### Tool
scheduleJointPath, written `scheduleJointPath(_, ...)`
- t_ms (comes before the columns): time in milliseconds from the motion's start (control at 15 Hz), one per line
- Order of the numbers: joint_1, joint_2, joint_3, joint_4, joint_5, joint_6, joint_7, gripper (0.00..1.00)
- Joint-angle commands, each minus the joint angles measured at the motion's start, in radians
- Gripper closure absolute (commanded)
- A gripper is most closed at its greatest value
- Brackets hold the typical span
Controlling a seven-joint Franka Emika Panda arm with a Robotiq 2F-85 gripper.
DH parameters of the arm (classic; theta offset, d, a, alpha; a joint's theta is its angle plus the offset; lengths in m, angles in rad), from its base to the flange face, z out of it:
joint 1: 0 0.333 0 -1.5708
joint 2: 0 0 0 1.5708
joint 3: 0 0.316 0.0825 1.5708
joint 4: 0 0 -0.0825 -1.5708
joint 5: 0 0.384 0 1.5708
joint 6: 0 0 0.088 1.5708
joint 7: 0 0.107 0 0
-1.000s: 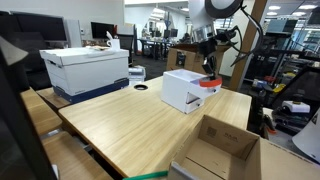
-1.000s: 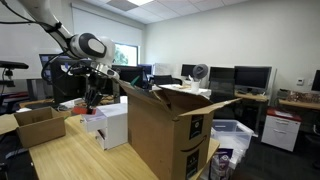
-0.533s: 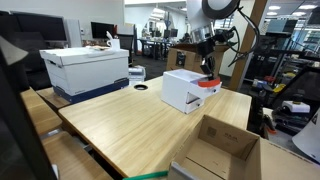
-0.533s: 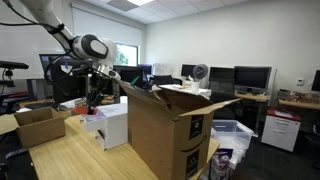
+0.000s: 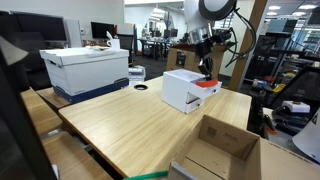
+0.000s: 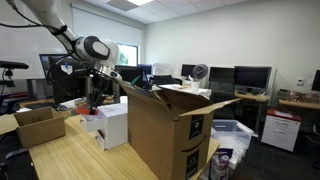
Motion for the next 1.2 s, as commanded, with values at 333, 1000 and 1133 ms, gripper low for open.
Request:
scheduleJointPath(333, -0.001, 0.046, 0.002, 0.022, 0.015, -0.012, 0.039, 0.38)
scheduleJointPath(1000, 0.001, 0.024, 0.002, 0.004, 0.014, 0.033, 0.062, 0.0)
scheduleJointPath(1133, 0.002, 0.013, 0.002, -0.004, 0.012, 0.054, 0.075, 0.0)
